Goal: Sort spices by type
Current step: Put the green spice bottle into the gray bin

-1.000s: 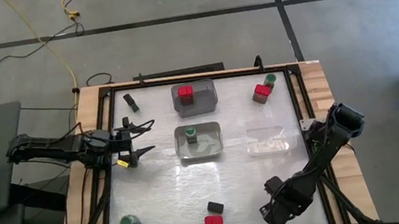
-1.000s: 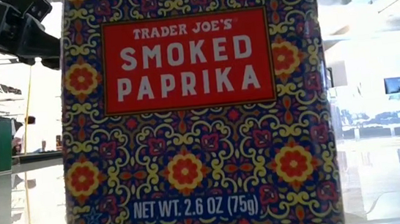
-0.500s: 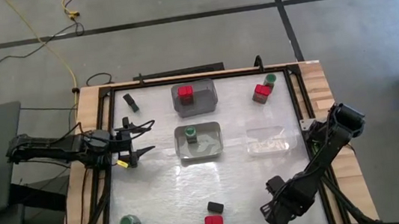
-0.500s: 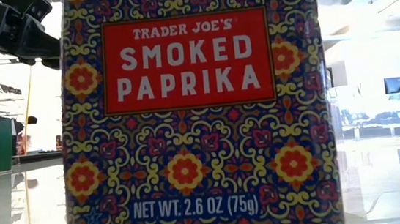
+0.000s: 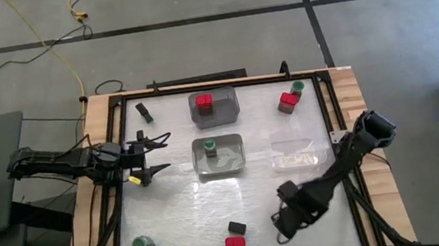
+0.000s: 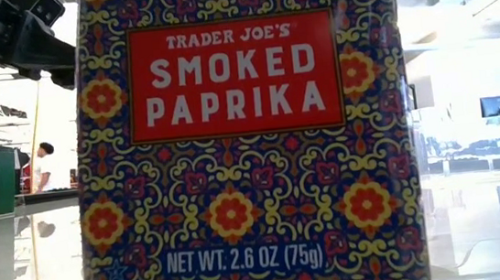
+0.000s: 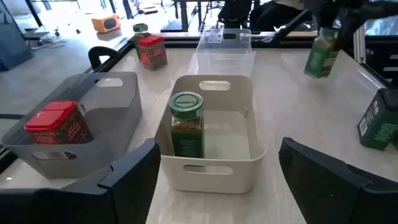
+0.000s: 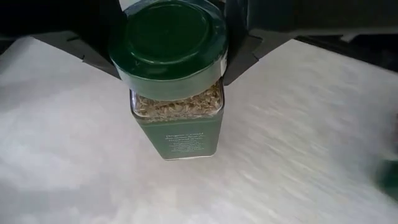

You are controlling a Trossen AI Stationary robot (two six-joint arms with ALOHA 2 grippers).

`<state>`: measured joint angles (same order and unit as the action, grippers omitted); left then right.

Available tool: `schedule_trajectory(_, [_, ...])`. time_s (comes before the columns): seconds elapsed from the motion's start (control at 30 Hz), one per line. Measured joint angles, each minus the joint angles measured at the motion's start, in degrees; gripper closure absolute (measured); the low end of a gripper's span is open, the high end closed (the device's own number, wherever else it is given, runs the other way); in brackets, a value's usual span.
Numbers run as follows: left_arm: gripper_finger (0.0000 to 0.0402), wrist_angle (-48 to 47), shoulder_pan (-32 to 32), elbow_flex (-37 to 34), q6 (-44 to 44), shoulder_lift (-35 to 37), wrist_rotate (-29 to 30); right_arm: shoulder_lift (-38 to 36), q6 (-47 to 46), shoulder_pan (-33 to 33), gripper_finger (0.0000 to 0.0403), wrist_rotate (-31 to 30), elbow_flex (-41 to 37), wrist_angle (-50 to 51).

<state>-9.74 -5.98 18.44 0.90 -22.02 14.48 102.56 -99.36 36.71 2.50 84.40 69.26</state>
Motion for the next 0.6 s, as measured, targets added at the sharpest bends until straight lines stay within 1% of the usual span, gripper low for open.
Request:
schedule_trajectory(0.13, [0.0086, -0.1, 0.0, 0.0, -0.6, 0.0, -0.1, 0.0, 11.1, -5.5, 0.0182, -0.2, 7.5, 8.9])
schedule_trajectory(0.27, [0.0086, 0.1, 0.0, 0.0, -1.3, 0.0, 1.0, -0.1, 23.0, -11.9, 0.0182, -4.6, 14.8, 15.9])
schedule_trajectory(0.37, [0.0086, 0.1, 0.0, 0.0, 0.9, 0.7, 4.4, -0.1, 32.8, -17.1, 0.0182, -7.6, 19.1, 17.3])
schedule_trajectory(0.43, [0.0086, 0.3, 0.0, -0.1, 0.6, 1.5, 5.2, -0.1, 39.9, -20.9, 0.0182, -8.7, 21.1, 17.2])
schedule_trajectory(0.53, [0.0086, 4.3, 0.0, -3.1, -2.0, 3.7, 5.1, -0.1, 49.7, -26.8, 0.0182, -9.2, 22.8, 16.7])
schedule_trajectory(0.6, [0.0086, 8.5, 0.4, -6.0, -2.9, 5.3, 5.0, -0.1, 54.6, -30.5, 0.0182, -9.3, 23.2, 15.9])
